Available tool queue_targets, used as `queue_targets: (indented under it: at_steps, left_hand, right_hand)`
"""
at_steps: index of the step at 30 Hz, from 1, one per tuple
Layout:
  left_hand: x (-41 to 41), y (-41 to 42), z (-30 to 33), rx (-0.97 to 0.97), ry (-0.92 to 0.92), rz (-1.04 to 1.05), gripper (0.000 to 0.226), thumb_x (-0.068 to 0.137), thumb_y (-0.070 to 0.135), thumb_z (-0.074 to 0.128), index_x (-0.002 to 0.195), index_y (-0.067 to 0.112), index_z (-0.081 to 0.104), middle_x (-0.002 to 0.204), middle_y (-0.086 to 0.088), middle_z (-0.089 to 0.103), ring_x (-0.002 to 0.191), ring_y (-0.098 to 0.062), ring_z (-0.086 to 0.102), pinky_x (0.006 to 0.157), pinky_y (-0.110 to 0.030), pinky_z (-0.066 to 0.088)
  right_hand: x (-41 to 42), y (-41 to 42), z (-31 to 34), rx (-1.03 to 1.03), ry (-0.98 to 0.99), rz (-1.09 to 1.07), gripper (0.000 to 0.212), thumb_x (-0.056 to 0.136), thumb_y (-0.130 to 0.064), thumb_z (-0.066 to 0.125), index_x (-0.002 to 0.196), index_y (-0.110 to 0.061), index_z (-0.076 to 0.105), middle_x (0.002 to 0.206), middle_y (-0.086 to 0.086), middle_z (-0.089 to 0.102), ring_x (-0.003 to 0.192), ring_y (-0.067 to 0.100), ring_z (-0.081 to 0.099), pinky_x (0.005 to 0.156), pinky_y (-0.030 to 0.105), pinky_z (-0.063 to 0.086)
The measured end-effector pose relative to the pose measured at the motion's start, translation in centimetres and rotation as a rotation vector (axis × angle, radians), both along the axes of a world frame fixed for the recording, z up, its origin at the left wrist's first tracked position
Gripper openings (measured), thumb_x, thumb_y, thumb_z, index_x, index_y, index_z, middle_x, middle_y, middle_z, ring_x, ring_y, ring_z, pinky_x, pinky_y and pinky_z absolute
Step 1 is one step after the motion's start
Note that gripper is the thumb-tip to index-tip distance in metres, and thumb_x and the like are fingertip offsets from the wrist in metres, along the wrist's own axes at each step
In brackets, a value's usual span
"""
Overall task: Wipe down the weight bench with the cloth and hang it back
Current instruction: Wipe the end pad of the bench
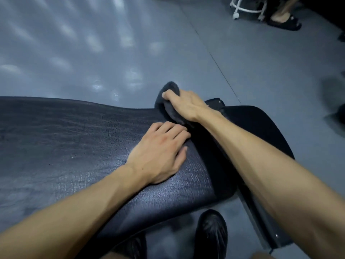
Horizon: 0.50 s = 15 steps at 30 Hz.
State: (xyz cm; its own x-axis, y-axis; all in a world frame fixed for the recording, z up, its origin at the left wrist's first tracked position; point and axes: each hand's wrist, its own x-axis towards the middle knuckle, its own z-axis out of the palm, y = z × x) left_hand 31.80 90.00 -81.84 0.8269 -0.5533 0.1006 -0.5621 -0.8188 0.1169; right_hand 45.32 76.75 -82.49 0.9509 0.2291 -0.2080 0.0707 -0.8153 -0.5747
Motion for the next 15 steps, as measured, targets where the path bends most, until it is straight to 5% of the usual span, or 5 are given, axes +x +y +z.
queue_targets:
  at_steps: [4, 12, 15]
  left_hand:
    - [-0.3, 0.0, 0.0, 0.014, -0.013, 0.0, 0.035, 0.098, 0.04, 0.04, 0.121, 0.023, 0.06, 0.13, 0.005, 0.063, 0.117, -0.022, 0.056, 0.104, -0.042, 0.04]
    - [-0.6, -0.5, 1.3, 0.096, 0.092, 0.01, 0.038, 0.103, 0.039, 0.042, 0.135, 0.022, 0.055, 0.146, 0.004, 0.053, 0.133, -0.022, 0.048, 0.111, -0.038, 0.036]
    - [-1.0, -0.5, 3.2, 0.139, 0.219, -0.008, 0.041, 0.103, 0.037, 0.046, 0.14, 0.02, 0.051, 0.152, 0.001, 0.048, 0.14, -0.024, 0.045, 0.114, -0.041, 0.037]
  right_hand:
    - [-2.4, -6.7, -1.6, 0.089, 0.054, -0.232, 0.054, 0.093, -0.059, 0.028, 0.094, -0.018, 0.063, 0.107, 0.006, 0.064, 0.098, 0.025, 0.056, 0.08, 0.037, 0.036]
    - [-10.1, -9.4, -2.4, 0.296, -0.004, -0.449, 0.037, 0.095, -0.048, 0.037, 0.084, -0.022, 0.061, 0.083, -0.004, 0.061, 0.081, 0.017, 0.056, 0.072, 0.03, 0.036]
    - [-13.5, -10.4, -2.5, 0.356, -0.003, -0.51, 0.037, 0.093, -0.047, 0.039, 0.092, -0.019, 0.063, 0.09, -0.004, 0.064, 0.082, 0.012, 0.058, 0.075, 0.031, 0.038]
